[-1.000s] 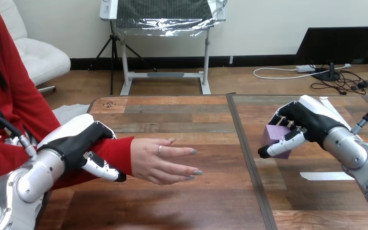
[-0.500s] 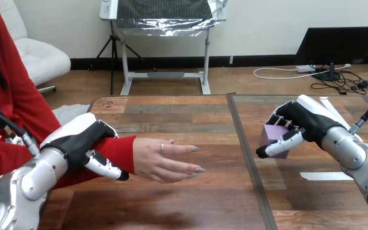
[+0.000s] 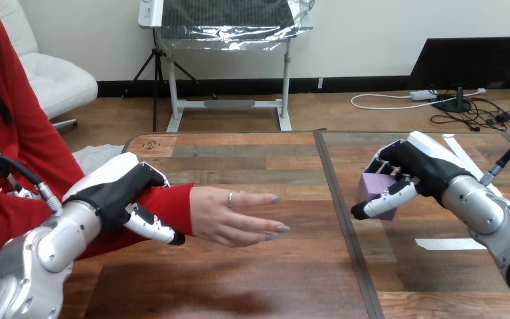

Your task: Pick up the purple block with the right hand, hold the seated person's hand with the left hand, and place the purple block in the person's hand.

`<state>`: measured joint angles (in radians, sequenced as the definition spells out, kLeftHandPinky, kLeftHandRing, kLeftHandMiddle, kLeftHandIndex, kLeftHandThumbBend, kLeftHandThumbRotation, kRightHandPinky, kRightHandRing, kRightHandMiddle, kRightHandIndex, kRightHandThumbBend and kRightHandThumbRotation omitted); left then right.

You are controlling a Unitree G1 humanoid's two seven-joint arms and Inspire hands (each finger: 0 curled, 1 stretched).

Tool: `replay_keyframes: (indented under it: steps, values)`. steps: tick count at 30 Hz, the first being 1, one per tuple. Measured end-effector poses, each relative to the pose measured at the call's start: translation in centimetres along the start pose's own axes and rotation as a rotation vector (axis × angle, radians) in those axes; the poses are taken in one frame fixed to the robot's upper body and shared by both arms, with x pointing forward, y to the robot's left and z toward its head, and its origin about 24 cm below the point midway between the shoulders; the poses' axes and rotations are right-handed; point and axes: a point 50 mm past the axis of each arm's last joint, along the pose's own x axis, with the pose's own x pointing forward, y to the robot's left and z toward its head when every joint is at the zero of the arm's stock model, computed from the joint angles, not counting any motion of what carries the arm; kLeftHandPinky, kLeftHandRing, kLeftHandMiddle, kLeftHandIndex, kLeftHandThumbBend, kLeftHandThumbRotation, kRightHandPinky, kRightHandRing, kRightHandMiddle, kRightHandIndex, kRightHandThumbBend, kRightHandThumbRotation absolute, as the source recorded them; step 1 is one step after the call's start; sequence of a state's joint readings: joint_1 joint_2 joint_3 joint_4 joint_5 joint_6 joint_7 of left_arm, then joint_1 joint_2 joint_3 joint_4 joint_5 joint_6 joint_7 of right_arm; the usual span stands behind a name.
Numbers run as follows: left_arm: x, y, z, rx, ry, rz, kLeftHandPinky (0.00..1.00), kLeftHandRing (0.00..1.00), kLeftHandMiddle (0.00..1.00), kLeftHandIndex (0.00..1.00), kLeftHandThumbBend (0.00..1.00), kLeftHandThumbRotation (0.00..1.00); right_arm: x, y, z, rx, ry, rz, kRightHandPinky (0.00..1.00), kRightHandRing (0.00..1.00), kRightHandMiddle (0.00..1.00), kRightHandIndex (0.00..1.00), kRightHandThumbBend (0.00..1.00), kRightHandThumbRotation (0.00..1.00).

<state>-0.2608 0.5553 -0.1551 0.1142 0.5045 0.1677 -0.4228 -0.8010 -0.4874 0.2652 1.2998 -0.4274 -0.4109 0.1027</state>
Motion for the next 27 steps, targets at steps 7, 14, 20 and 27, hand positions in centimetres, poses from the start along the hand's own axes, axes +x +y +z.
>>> replay_keyframes:
  steps: [7, 14, 20, 27]
  values:
    - [0.4, -0.1, 0.4, -0.004, -0.007, 0.0, 0.21, 0.28, 0.37, 0.41, 0.69, 0.0, 0.2, 0.4, 0.5, 0.007, -0.015, 0.017, 0.4, 0.43, 0.47, 0.47, 0.82, 0.0]
    - [0.6, -0.3, 0.8, -0.005, -0.02, -0.001, 0.18, 0.25, 0.34, 0.41, 0.68, 0.0, 0.5, 0.9, 1.1, 0.017, -0.037, 0.029, 0.39, 0.41, 0.46, 0.45, 0.84, 0.0]
    - [0.9, -0.5, 1.1, -0.008, -0.034, -0.002, 0.16, 0.23, 0.32, 0.4, 0.68, 0.0, 0.7, 1.0, 1.8, 0.02, -0.069, 0.03, 0.39, 0.41, 0.45, 0.45, 0.84, 0.0]
    - [1.2, -0.5, 1.4, -0.012, -0.046, -0.003, 0.16, 0.22, 0.32, 0.4, 0.68, 0.0, 0.9, 1.2, 2.7, 0.026, -0.115, 0.027, 0.38, 0.4, 0.44, 0.45, 0.83, 0.0]
